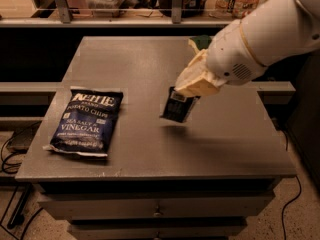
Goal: Move rxbar blueberry near blue chip bag
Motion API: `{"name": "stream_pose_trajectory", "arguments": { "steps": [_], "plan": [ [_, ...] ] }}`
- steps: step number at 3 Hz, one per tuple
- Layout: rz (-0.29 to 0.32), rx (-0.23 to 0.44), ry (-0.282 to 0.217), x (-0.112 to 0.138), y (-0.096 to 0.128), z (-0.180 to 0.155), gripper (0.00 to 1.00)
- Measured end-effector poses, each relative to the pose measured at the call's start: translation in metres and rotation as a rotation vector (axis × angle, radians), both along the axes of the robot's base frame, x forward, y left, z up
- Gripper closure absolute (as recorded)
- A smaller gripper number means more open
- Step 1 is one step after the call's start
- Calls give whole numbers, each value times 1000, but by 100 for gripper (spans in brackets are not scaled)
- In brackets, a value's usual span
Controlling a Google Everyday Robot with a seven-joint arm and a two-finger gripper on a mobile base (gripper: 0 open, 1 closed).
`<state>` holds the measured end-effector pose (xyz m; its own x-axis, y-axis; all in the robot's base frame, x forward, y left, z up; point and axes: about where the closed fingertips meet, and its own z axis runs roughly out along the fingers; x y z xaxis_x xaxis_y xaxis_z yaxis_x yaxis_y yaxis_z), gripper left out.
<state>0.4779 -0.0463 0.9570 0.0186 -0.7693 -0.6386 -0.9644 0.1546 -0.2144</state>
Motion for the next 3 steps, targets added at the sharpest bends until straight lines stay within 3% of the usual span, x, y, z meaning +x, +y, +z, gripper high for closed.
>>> {"name": "stream_pose_trajectory", "arguments": {
  "steps": [1,2,3],
  "plan": [
    [98,73,20,-7,42,8,100],
    [196,125,49,-12,83,5,85],
    [270,157,95,-18,118,-4,61]
  ]
}}
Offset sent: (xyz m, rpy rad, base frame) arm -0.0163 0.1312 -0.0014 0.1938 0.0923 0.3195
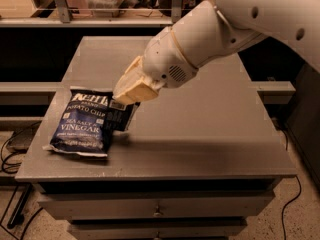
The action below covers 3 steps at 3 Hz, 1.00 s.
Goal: Move rxbar blueberry near blue chip bag
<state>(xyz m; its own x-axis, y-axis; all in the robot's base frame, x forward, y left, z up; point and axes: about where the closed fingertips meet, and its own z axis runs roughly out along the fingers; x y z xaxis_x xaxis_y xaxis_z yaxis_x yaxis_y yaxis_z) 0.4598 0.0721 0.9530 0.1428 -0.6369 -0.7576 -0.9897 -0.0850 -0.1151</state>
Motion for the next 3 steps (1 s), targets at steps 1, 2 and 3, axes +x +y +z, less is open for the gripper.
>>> {"name": "stream_pose_trajectory", "arguments": {
  "steps": [1,2,3],
  "plan": [
    [55,2,58,3,32,-16,30],
    [90,-2,94,10,52,-24,8],
    [95,-2,94,9,55,-24,0]
  ]
}}
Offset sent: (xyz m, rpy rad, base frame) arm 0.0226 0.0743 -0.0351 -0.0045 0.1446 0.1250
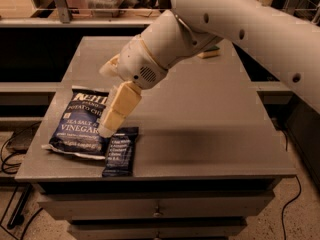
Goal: Move rxbar blueberry near blue chip bag
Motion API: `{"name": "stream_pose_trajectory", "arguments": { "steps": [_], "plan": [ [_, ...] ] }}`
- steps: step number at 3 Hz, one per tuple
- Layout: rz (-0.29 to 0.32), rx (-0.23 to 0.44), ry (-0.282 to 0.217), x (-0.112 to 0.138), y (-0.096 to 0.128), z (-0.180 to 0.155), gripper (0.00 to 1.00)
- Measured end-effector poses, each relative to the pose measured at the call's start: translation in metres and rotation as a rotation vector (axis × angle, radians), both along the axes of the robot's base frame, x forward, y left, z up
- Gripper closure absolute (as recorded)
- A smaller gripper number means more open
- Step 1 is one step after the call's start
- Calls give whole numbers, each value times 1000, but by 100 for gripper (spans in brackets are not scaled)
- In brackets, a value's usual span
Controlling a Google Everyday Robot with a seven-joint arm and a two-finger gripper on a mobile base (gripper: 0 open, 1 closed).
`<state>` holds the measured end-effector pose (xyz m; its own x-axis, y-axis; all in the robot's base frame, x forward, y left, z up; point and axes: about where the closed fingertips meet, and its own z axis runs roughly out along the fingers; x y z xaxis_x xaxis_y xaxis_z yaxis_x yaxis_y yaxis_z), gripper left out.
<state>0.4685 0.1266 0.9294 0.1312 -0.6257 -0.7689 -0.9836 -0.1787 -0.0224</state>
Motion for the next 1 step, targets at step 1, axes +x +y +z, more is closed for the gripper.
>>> {"name": "stream_pose_trajectory", "arguments": {
  "steps": [1],
  "plan": [
    [0,0,0,0,0,0,0]
  ]
}}
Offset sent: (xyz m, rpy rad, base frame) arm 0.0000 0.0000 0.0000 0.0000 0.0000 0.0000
